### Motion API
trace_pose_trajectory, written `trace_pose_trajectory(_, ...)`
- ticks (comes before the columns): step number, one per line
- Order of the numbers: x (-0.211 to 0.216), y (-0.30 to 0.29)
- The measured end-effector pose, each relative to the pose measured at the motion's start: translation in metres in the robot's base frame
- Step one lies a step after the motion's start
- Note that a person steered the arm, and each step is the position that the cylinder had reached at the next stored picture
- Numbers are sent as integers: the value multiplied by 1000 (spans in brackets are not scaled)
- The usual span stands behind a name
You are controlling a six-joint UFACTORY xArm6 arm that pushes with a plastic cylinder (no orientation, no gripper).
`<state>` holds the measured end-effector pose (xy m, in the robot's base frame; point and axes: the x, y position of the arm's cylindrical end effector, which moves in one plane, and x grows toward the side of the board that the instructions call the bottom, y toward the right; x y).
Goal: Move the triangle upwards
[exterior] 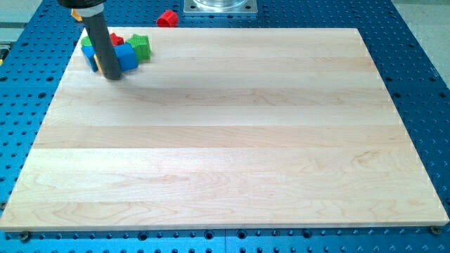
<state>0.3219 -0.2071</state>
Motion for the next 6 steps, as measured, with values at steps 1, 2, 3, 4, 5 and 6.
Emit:
trace_pose_trajectory(1,0,0)
trace_pose_trajectory(2,39,-9)
trace_pose_trajectory(3,45,-47)
trace_pose_trajectory(4,22,-54)
trace_pose_trajectory(5,4,-54)
trace_pose_trajectory(6,-3,-51)
